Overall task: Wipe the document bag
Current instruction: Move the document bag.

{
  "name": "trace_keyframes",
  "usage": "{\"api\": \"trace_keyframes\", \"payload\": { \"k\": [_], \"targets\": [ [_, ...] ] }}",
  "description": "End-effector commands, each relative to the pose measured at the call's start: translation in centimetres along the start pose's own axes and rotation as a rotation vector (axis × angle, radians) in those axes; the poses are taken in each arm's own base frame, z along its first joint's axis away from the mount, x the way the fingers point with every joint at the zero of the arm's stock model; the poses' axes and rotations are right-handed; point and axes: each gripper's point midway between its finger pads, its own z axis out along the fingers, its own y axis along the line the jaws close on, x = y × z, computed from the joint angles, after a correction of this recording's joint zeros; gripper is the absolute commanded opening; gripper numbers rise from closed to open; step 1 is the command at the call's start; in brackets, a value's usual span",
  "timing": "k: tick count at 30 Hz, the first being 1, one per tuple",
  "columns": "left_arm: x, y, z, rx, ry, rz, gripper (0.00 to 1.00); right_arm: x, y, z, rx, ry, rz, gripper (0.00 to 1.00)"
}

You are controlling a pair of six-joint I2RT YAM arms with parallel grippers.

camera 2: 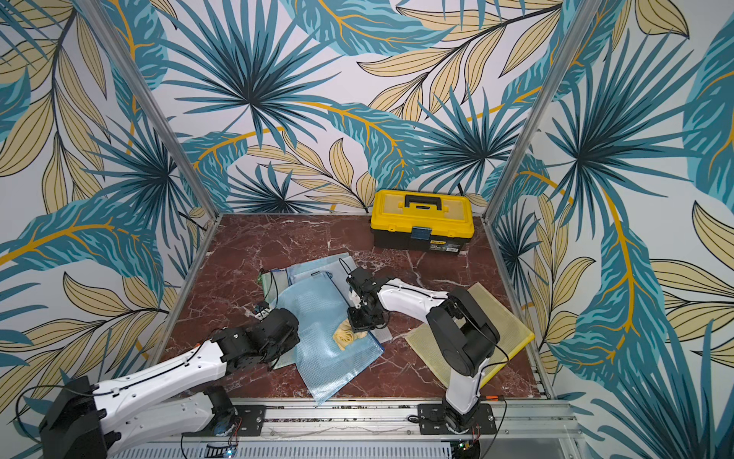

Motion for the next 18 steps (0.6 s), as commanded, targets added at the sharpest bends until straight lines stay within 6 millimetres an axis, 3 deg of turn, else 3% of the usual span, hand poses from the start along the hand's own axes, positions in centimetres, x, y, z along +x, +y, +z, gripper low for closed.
{"api": "trace_keyframes", "payload": {
  "k": [1,9,14,18],
  "targets": [
    [-0.2,-4.1,0.9,0.125,0.032,0.111,0.00,0.6,-1.1,-0.3,0.019,-0.025,0.062,0.00],
    [0.0,-10.8,3.7,0.278,0.127,0.278,0.00,0.7,-1.1,-2.2,0.016,-0.091,0.091,0.00],
    [0.5,-12.1,5.8,0.374,0.173,0.315,0.00,-0.7,-0.6,-3.5,0.017,-0.149,0.086,0.00],
    [1.1,-12.2,6.5,0.397,0.200,0.359,0.00,-3.0,-0.3,-4.1,0.046,-0.186,0.076,0.00]
  ]
}}
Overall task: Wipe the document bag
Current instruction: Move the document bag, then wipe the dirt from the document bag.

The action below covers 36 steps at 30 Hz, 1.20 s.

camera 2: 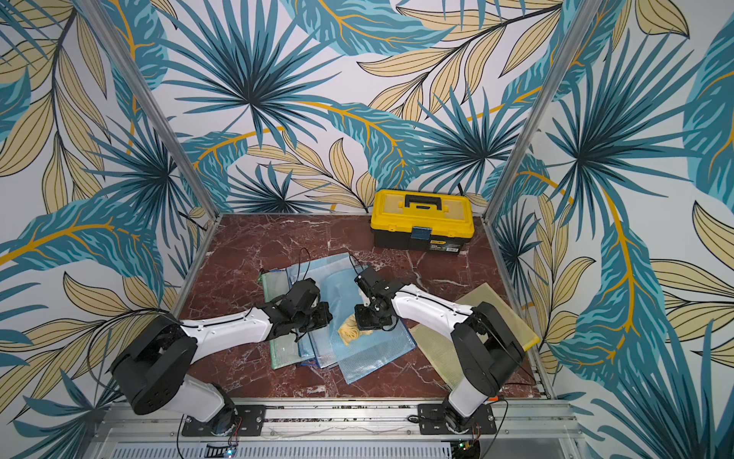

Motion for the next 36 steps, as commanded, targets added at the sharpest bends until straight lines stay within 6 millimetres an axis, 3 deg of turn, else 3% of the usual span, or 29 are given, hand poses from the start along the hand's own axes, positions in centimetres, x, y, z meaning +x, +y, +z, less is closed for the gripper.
{"api": "trace_keyframes", "payload": {
  "k": [1,5,12,15,17,20,24,26,28,31,33,36],
  "targets": [
    [-0.1,-1.6,0.2,0.099,0.007,0.084,0.00,-2.7,-0.2,-0.3,0.052,-0.049,0.016,0.00],
    [1.0,0.5,0.3,0.067,0.036,0.049,0.00,-5.7,-1.3,1.1,0.063,-0.048,0.133,0.00],
    [3.1,2.8,1.0,0.023,0.098,0.016,0.00,-11.6,0.7,4.3,0.035,-0.032,0.165,0.00],
    [2.9,2.7,1.1,0.021,0.093,0.018,0.00,-12.3,0.3,6.3,0.080,0.016,0.170,0.00],
    [2.7,2.5,1.1,0.026,0.089,0.022,0.00,-12.0,-1.7,7.1,0.160,0.041,0.193,0.00],
    [2.6,2.8,1.1,0.020,0.090,0.013,0.00,-10.6,-6.2,7.0,0.255,0.067,0.275,0.00],
    [2.8,3.7,1.4,0.004,0.106,-0.004,0.00,-8.8,-12.1,4.5,0.332,0.051,0.376,0.00],
    [2.9,3.8,1.6,0.006,0.115,-0.001,0.00,-8.9,-12.5,3.2,0.338,0.032,0.371,0.00],
    [2.9,3.7,1.7,0.008,0.121,0.004,0.00,-9.4,-11.0,2.8,0.293,0.018,0.354,0.00],
    [2.7,3.3,1.9,0.016,0.121,0.010,0.00,-10.2,-6.2,3.6,0.209,0.008,0.283,0.00],
    [2.6,3.2,1.9,0.017,0.120,0.008,0.00,-10.6,-2.6,4.7,0.170,0.014,0.232,0.00],
    [2.7,3.2,1.9,0.019,0.123,0.006,0.00,-11.2,0.9,6.4,0.099,0.028,0.211,0.00]
  ]
}}
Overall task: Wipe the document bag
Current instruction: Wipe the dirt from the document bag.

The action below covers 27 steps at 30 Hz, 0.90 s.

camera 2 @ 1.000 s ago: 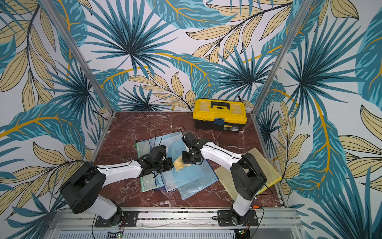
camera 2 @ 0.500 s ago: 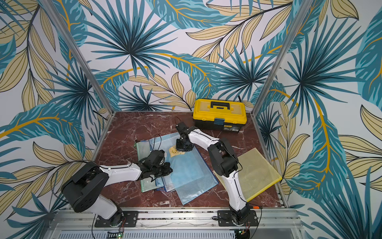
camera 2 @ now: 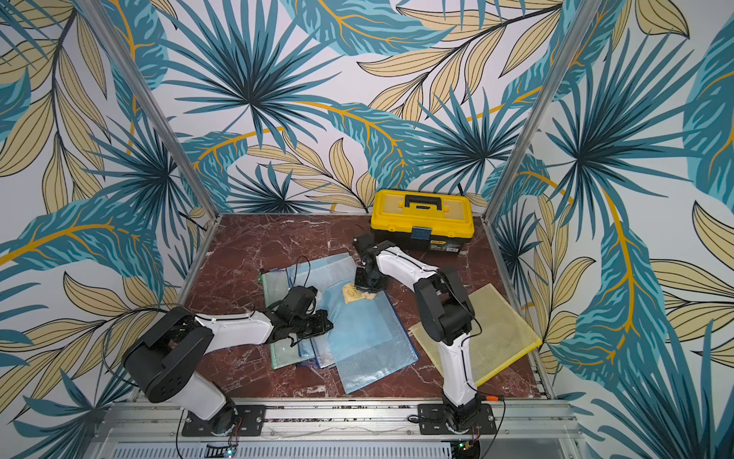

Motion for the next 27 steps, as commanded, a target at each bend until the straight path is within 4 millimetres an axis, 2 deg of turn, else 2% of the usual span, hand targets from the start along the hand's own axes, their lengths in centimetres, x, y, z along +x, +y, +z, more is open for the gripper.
{"api": "trace_keyframes", "payload": {
  "k": [1,4,7,10,12,15,16,18,22,24,27],
  "targets": [
    [0.4,1.0,0.4,-0.036,0.022,-0.002,0.00,1.6,3.4,2.0,-0.059,0.068,-0.009,0.00],
    [0.6,1.1,0.5,-0.037,0.031,-0.003,0.00,1.6,5.1,3.0,-0.116,0.095,-0.005,0.00],
    [0.7,1.3,0.7,-0.041,0.037,-0.005,0.00,1.2,4.6,3.6,-0.084,0.098,-0.017,0.00],
    [0.7,1.3,0.7,-0.044,0.036,-0.007,0.00,0.2,0.8,3.9,-0.005,0.101,0.041,0.00],
    [0.6,1.3,0.6,-0.043,0.031,-0.006,0.00,-0.7,-3.0,3.7,0.036,0.098,0.105,0.00],
    [0.5,1.3,0.5,-0.042,0.027,-0.004,0.00,-1.3,-8.4,2.7,0.133,0.089,0.152,0.00],
    [0.5,1.4,0.5,-0.043,0.029,-0.005,0.00,-1.4,-9.3,2.1,0.156,0.088,0.153,0.00],
    [0.4,1.4,0.6,-0.042,0.029,-0.009,0.00,-1.0,-9.4,1.1,0.162,0.088,0.131,0.00],
    [-0.7,1.1,0.2,-0.027,0.010,-0.016,0.00,1.3,-6.6,-0.4,0.083,0.076,0.084,0.00],
    [-1.3,1.1,-0.1,-0.021,-0.006,-0.030,0.05,2.9,-6.5,0.0,0.047,0.096,0.115,0.00],
    [-2.1,0.7,-0.7,-0.005,-0.030,-0.034,0.20,5.0,-7.7,0.9,0.052,0.108,0.159,0.00]
  ]
}}
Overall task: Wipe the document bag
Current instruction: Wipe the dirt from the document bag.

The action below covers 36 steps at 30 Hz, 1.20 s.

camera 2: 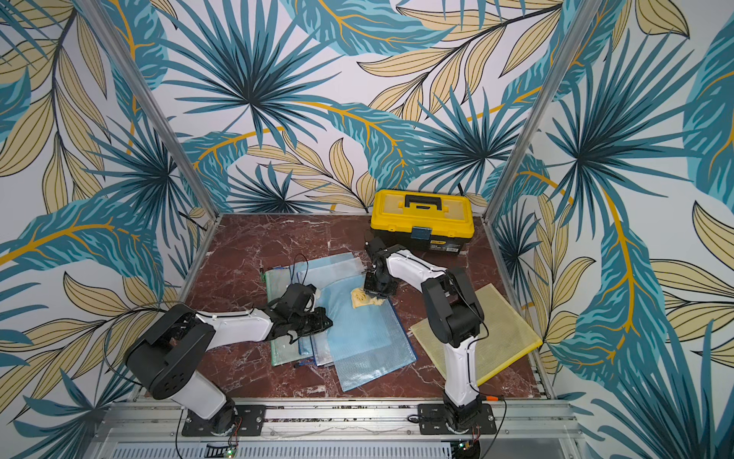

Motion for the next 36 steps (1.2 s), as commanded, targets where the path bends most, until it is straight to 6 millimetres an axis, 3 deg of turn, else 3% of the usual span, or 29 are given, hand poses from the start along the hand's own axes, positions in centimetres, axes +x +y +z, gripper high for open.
{"api": "trace_keyframes", "payload": {
  "k": [1,2,6,10,15,18,26,32,36],
  "targets": [
    [-1.1,0.3,-0.7,-0.018,-0.026,-0.004,0.26,2.4,-2.0,1.5,0.028,0.046,0.065,0.00],
    [-1.2,0.2,-0.7,-0.013,-0.026,-0.001,0.32,3.0,-2.4,1.9,0.031,0.055,0.076,0.00],
    [-1.2,0.2,-0.8,-0.010,-0.024,-0.005,0.33,4.4,-2.8,2.6,0.008,0.070,0.124,0.00],
    [-1.0,1.0,-1.2,-0.031,-0.043,-0.034,0.32,4.5,-2.1,1.0,0.029,0.034,0.095,0.00],
    [-0.6,1.4,-1.9,-0.027,-0.053,-0.062,0.29,5.0,0.5,-1.0,-0.021,0.003,0.053,0.00],
    [0.1,1.0,-2.2,0.000,-0.029,-0.088,0.32,5.3,1.0,-0.6,-0.024,0.011,0.049,0.00],
    [2.7,3.0,-1.8,-0.029,0.037,-0.167,0.36,5.5,1.0,0.2,-0.023,0.029,0.050,0.00],
    [3.5,2.0,-1.0,-0.027,0.067,-0.142,0.29,5.5,1.0,0.3,-0.015,0.035,0.044,0.00],
    [3.9,2.6,-1.1,-0.046,0.058,-0.157,0.22,5.5,1.0,0.2,-0.019,0.036,0.042,0.00]
  ]
}}
